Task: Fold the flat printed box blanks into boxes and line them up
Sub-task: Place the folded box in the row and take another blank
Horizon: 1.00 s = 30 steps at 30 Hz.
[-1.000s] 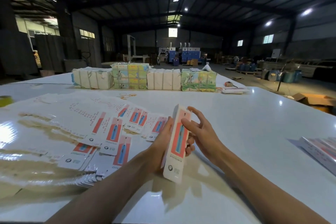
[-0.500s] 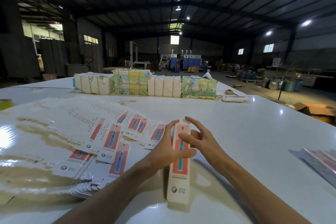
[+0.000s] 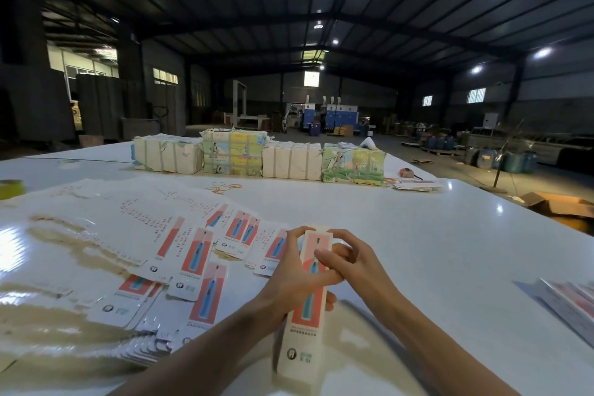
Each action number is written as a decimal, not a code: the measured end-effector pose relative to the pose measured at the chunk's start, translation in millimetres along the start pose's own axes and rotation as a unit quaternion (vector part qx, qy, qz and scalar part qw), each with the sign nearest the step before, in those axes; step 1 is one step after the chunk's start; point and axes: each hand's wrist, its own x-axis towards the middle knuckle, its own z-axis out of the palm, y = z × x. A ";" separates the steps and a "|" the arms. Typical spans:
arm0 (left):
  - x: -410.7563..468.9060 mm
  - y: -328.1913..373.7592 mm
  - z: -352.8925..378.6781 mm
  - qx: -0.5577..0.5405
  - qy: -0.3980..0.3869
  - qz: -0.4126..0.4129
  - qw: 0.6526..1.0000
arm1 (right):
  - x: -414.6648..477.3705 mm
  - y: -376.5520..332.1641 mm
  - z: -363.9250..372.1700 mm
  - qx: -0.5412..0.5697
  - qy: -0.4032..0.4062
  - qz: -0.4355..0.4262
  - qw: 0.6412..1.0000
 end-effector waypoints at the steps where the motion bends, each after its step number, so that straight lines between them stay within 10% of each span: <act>1: -0.6 1.4 0.1 0.005 0.003 -0.003 1.000 | 0.1 0.1 -0.3 -0.001 -0.003 0.002 1.000; 11: -3.2 8.4 -3.1 -0.015 -0.032 -0.037 0.999 | 42.2 -6.7 -22.0 0.026 -0.005 0.141 0.990; 23: 21.9 18.5 -4.7 0.019 -0.097 -0.109 0.989 | 47.5 26.1 -29.8 -0.022 0.092 -0.049 0.994; 30: 29.2 8.6 15.9 0.040 -0.060 -0.048 0.996 | 40.3 14.4 -44.8 0.135 0.072 0.015 0.988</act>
